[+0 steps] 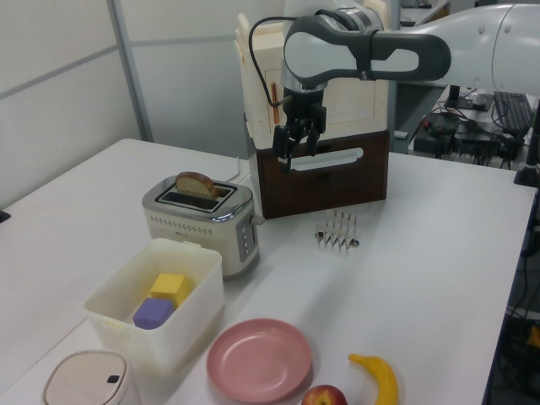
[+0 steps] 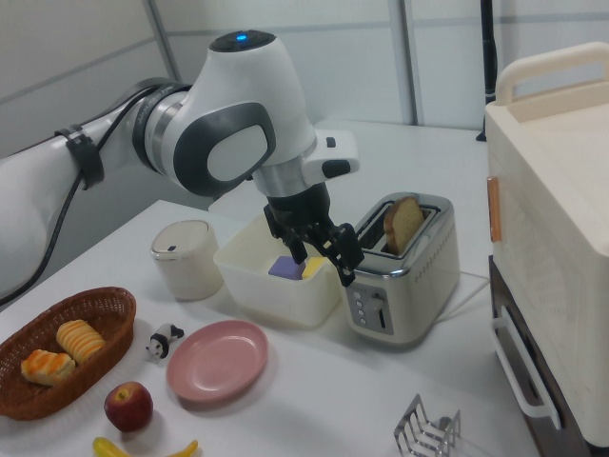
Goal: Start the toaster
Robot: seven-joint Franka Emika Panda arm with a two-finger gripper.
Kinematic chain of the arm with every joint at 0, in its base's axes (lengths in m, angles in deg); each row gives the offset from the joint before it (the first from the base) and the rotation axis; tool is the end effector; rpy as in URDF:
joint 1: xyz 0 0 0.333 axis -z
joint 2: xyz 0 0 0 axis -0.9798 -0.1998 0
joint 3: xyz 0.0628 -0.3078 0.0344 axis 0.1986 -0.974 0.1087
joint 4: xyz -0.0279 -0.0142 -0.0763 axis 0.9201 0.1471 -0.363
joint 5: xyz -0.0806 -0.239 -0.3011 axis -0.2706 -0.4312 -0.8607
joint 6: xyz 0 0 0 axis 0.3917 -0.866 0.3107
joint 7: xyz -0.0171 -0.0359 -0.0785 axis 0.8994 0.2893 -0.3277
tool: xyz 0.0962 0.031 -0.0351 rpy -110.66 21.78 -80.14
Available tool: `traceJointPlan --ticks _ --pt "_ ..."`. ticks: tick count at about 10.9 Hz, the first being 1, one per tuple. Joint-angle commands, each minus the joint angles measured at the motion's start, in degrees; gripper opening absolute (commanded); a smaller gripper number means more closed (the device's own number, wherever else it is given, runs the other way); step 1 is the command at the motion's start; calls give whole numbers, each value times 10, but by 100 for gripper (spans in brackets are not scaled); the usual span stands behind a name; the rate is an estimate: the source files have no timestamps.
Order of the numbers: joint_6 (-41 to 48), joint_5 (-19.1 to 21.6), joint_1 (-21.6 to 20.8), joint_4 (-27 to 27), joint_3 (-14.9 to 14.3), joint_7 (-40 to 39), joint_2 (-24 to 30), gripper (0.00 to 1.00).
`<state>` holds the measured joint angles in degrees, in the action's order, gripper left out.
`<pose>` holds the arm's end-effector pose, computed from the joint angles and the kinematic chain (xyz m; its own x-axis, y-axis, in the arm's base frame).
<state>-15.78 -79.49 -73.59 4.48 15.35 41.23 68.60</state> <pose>0.6418 -0.1093 0.5787 0.9885 -0.0819 0.1269 -0.0798 -0.9966 -0.0211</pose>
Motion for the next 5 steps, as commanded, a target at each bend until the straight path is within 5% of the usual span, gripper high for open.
traceJointPlan --ticks 1,5 --pt "3 0 -5 14 -4 -11 9 100" --pt "-35 0 -9 14 2 -11 2 100"
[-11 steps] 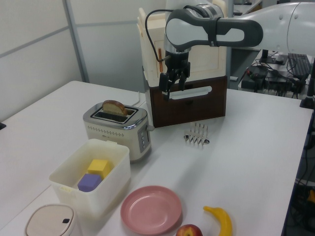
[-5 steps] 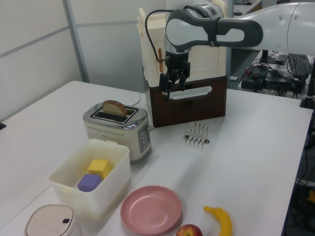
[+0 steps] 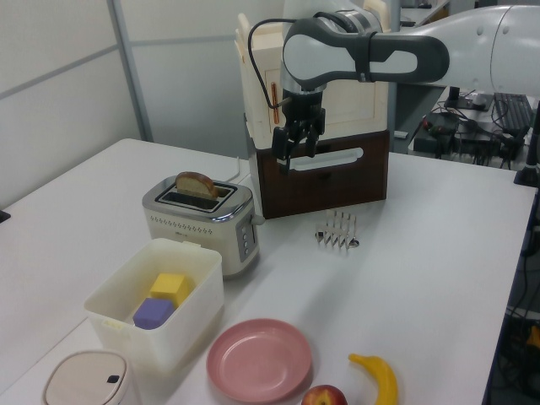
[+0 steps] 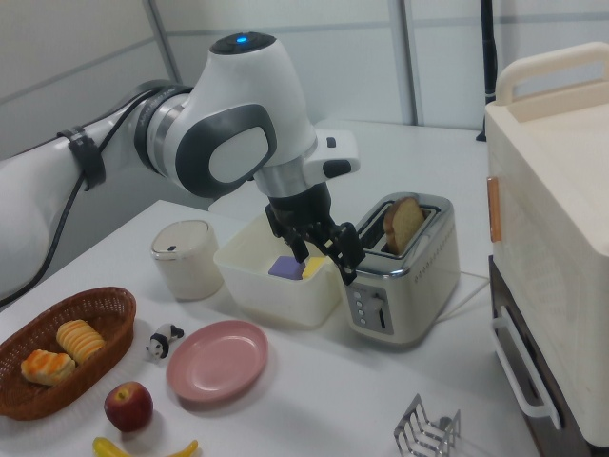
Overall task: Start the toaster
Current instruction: 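Move the gripper down toward the toaster's lever side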
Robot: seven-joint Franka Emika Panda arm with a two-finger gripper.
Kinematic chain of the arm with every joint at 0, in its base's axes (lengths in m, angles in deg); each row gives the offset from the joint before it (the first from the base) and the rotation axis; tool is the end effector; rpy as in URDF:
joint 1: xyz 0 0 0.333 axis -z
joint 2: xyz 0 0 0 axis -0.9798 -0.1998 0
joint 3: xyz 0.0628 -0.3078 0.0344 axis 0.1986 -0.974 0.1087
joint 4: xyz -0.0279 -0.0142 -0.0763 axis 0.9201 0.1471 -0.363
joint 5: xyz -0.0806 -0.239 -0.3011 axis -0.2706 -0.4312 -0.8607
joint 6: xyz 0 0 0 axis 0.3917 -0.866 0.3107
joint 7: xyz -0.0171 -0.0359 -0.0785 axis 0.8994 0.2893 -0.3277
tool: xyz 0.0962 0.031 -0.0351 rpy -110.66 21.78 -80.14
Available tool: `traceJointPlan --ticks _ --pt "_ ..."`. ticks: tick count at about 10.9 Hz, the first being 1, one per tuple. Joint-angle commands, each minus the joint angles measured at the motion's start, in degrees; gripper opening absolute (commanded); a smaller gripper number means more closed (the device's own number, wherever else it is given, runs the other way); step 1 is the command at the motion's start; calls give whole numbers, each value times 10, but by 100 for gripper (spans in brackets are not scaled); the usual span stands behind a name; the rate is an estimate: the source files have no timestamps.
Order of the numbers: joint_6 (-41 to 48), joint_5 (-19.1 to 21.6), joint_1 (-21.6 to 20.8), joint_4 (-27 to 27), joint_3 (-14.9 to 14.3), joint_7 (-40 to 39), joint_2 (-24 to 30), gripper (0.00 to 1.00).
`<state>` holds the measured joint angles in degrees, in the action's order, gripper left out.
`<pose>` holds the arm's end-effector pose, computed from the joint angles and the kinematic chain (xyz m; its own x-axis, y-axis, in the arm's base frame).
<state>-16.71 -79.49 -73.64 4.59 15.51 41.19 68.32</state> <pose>0.6448 -0.1076 0.5761 0.9876 -0.0781 0.1362 -0.0760 -0.9969 -0.0202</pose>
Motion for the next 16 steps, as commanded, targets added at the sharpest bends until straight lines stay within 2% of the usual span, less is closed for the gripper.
traceJointPlan --ticks 1,4,9,10,12,13,14,16 --pt "-34 -1 -11 13 1 -10 -5 100" --pt "-132 6 -11 13 11 -3 -34 100" --pt "-309 48 -15 16 11 -1 -75 100" --pt "-313 47 -17 16 11 -2 -76 100" --pt "-274 40 -18 15 11 -6 -66 41" --pt "-246 39 -18 13 10 -6 -61 18" --pt "-231 40 -18 13 10 -6 -57 0" --pt "-197 37 -19 13 10 -8 -55 0"
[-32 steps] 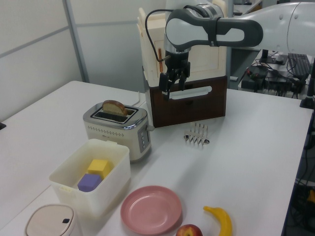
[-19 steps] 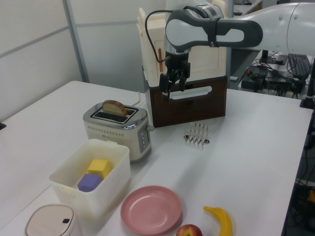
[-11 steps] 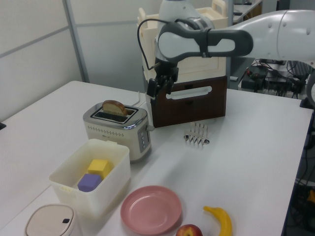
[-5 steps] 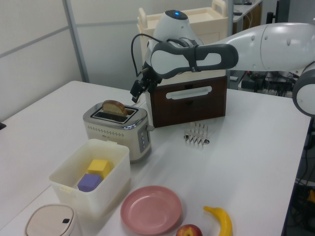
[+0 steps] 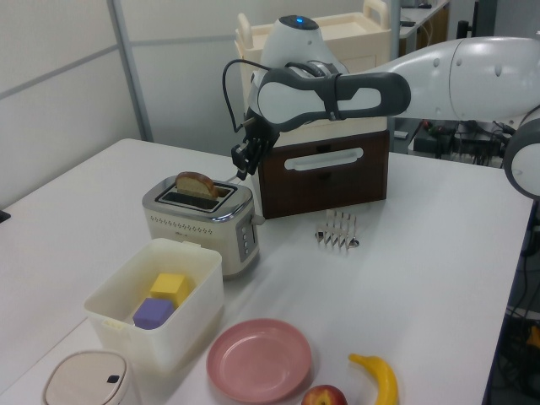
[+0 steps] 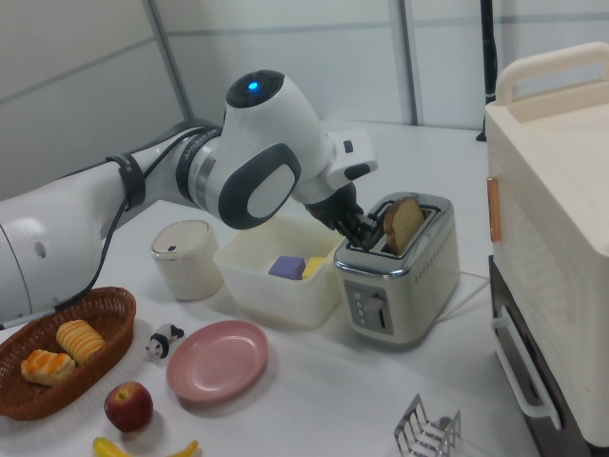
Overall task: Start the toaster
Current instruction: 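Move the gripper down toward the toaster's lever side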
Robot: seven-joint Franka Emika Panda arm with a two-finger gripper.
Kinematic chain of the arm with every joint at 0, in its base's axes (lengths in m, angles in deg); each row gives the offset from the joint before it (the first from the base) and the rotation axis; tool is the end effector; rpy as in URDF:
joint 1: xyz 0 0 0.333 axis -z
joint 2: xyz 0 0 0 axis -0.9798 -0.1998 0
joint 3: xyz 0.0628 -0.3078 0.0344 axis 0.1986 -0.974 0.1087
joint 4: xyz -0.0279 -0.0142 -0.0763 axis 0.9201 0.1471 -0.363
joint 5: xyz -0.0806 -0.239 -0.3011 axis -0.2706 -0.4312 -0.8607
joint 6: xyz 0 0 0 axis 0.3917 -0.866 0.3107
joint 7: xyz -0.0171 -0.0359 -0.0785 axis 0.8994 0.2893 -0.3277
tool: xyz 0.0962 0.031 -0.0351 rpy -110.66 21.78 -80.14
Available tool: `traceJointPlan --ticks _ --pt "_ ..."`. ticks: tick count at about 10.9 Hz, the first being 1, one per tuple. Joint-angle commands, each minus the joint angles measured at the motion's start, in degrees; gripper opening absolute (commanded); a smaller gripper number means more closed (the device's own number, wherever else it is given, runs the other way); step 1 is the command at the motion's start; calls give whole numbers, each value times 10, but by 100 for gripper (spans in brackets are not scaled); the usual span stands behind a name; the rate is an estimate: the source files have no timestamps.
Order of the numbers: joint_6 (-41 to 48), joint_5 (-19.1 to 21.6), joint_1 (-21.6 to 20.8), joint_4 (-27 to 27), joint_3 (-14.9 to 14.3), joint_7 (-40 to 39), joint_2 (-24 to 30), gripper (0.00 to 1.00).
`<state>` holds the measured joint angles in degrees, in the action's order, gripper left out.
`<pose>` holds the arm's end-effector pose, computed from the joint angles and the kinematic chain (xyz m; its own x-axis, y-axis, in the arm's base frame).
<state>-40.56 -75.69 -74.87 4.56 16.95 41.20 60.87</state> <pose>0.7103 -0.0856 0.5344 0.9077 -0.0728 0.4133 -0.0573 -0.9971 -0.0499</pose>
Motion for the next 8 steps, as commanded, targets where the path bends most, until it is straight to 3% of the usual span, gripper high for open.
traceJointPlan --ticks 1,8 --pt "50 -7 -7 13 -5 -8 20 0" --pt "59 -11 -1 27 -11 -49 -4 0"
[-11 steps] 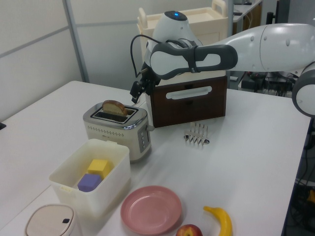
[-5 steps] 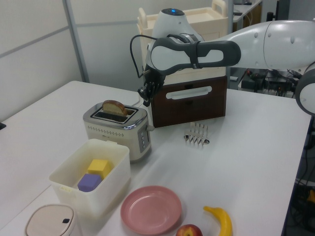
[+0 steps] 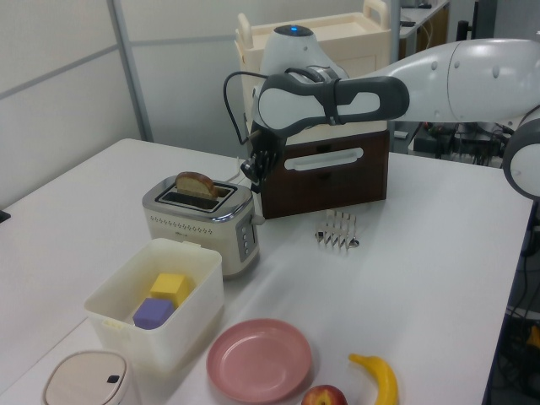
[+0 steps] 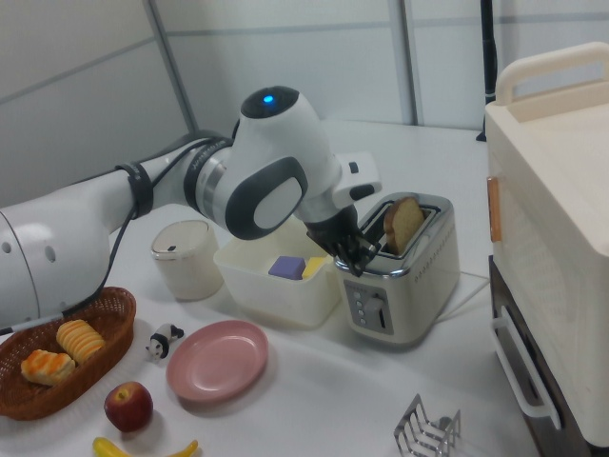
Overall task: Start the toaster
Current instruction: 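Move the gripper down toward the toaster's lever side, then lower the gripper onto the toaster lever and push it down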
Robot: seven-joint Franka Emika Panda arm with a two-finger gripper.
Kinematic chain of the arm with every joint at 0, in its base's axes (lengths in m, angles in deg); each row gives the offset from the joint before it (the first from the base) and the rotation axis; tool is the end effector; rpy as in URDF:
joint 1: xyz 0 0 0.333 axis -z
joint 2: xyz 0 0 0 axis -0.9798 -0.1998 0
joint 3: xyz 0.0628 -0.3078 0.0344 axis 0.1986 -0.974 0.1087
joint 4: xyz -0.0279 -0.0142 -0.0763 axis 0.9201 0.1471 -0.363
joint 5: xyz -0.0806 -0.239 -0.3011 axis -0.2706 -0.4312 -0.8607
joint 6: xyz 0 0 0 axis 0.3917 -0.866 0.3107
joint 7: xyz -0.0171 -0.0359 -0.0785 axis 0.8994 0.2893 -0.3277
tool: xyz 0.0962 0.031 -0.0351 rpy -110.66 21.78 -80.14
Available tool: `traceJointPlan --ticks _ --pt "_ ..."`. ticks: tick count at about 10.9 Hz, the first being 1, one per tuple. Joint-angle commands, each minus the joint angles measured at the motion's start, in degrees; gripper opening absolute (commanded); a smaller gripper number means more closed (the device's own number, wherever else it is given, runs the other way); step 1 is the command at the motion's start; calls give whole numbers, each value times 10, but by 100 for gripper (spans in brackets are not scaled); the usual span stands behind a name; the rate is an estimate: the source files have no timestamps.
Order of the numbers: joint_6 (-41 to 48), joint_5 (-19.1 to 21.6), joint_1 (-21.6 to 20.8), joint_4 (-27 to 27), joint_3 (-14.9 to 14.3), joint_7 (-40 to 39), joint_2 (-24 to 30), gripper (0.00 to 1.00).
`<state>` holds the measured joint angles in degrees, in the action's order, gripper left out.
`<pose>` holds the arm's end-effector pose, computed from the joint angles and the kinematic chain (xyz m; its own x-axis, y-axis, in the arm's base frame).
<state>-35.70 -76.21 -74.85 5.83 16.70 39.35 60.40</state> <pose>0.7042 -0.0871 0.5071 0.9507 -0.0388 0.3075 -0.0278 -0.9988 -0.0402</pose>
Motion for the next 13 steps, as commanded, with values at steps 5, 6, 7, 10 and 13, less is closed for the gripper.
traceJointPlan --ticks 5,6,7,10,13 --pt "5 -5 3 18 -8 -33 -34 0" --pt "3 -6 3 18 -8 -33 -38 0" --pt "3 -6 3 17 -8 -33 -42 0" --pt "0 -6 2 16 -8 -31 -55 0" --pt "0 -6 2 14 -8 -31 -60 0"
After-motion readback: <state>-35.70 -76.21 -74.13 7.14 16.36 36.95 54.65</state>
